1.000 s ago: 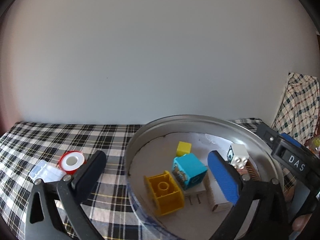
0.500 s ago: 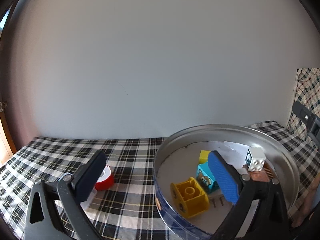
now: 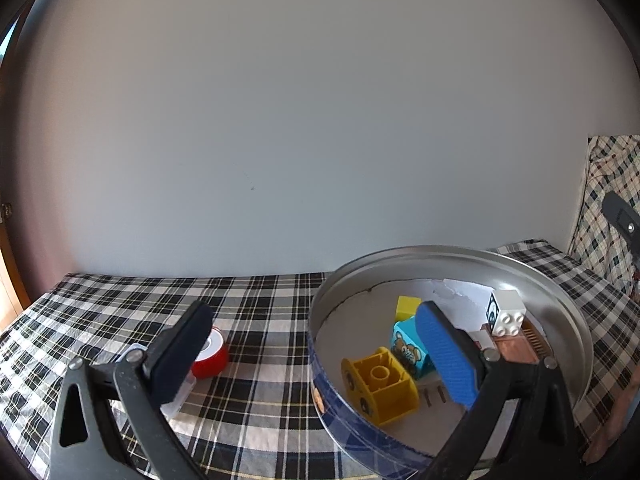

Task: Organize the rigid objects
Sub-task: 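Withdraw both tools from the tin toward the clear tray and tape roll, then grasp the clear plastic tray with the left tool while the right tool grasps the red tape roll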

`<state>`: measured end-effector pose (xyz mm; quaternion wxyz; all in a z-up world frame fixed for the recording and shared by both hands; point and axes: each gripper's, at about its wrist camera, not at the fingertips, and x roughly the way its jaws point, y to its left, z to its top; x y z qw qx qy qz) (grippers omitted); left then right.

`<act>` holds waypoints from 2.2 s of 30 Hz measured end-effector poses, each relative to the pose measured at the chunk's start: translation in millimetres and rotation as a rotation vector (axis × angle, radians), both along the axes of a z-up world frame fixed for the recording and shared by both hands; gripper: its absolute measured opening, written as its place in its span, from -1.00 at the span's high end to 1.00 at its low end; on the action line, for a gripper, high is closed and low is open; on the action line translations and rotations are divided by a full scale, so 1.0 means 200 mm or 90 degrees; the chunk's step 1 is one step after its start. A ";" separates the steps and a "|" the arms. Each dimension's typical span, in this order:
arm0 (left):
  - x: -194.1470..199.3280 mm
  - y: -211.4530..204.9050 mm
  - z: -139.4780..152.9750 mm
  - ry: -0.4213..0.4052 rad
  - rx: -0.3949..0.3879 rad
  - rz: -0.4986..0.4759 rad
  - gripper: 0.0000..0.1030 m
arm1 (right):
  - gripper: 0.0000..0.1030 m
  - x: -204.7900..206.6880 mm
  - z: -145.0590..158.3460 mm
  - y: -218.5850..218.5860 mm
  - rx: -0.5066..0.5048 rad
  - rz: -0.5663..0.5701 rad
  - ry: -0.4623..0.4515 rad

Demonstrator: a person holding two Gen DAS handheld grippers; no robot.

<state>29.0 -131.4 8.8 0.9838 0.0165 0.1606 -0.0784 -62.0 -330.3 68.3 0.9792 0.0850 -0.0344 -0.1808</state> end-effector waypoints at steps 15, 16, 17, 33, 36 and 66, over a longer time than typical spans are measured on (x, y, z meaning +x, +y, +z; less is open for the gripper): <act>-0.02 0.13 -0.01 0.013 -0.004 -0.003 -0.99 | -0.68 -0.12 0.01 0.11 -0.014 -0.056 -0.041; -0.01 0.15 -0.01 0.014 -0.003 0.000 -0.99 | -0.68 -0.12 0.02 0.12 -0.019 -0.055 -0.041; -0.01 0.16 -0.02 0.015 -0.003 0.001 -0.99 | -0.68 -0.12 0.02 0.14 -0.024 -0.054 -0.040; 0.12 0.48 -0.07 0.069 -0.001 0.035 -0.99 | -0.68 0.00 0.00 0.49 0.003 0.041 0.011; 0.15 0.54 -0.08 0.085 -0.002 0.044 -0.99 | -0.68 0.03 0.00 0.56 0.006 0.058 0.021; 0.51 0.81 -0.37 0.374 0.021 0.020 -0.59 | -0.68 0.21 -0.06 0.80 0.034 0.173 0.105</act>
